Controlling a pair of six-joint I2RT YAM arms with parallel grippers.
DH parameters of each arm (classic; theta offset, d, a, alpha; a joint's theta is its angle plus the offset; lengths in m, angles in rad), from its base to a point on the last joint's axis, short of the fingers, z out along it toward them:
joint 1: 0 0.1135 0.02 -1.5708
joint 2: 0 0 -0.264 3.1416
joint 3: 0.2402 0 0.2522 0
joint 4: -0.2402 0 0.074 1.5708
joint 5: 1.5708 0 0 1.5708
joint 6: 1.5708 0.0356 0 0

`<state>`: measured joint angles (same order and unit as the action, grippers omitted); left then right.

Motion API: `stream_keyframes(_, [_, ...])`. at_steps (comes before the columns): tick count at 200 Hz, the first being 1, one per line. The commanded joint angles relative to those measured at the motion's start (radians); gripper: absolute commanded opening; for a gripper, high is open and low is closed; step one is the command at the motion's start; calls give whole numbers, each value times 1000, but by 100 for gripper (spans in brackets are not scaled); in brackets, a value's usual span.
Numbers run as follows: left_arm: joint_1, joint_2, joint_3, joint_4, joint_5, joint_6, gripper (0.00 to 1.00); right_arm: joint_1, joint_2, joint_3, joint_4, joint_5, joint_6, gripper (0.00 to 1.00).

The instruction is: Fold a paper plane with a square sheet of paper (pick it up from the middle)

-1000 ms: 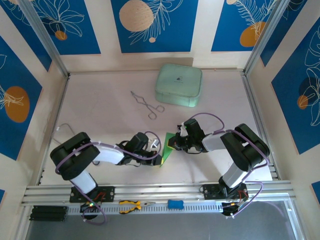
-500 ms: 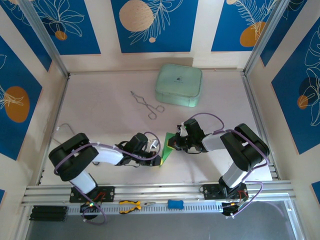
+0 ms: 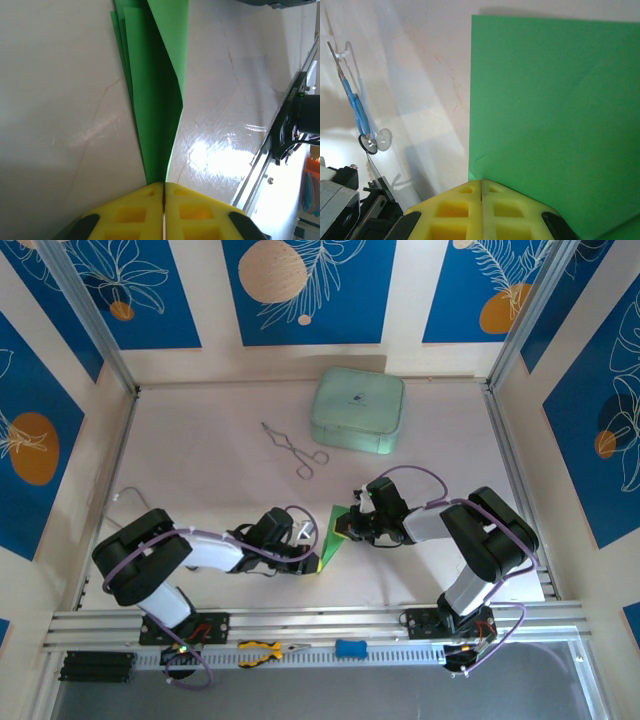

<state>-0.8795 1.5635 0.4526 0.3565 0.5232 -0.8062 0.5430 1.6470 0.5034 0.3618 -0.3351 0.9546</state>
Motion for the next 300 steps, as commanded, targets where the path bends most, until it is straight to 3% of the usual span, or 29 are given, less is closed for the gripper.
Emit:
stream_keyframes(1, [-2,-49,-33,-132,-6,-3,15,3,55,-29,-153,105,-6,2])
stream_keyframes(32, [-3,-180,-12,-198,-75,-13,17,2,54,-28,-156,105,-7,2])
stream_keyframes(64, [-4,-252,66,-239,-94,-2,7,2,52,-25,-159,106,-8,2])
stream_keyframes(100, [-9,-139,166,-157,-3,-11,0,3,57,-21,-159,105,-2,2])
stream_keyframes(166, [-36,76,298,-131,60,-2,0,3,51,-21,-174,106,-7,2])
stream_keyframes(236, [-44,158,328,-206,-12,51,0,3,49,-19,-180,108,-7,2])
stream_keyframes(300, [-43,171,242,-149,-46,37,0,2,51,-22,-182,110,-9,2])
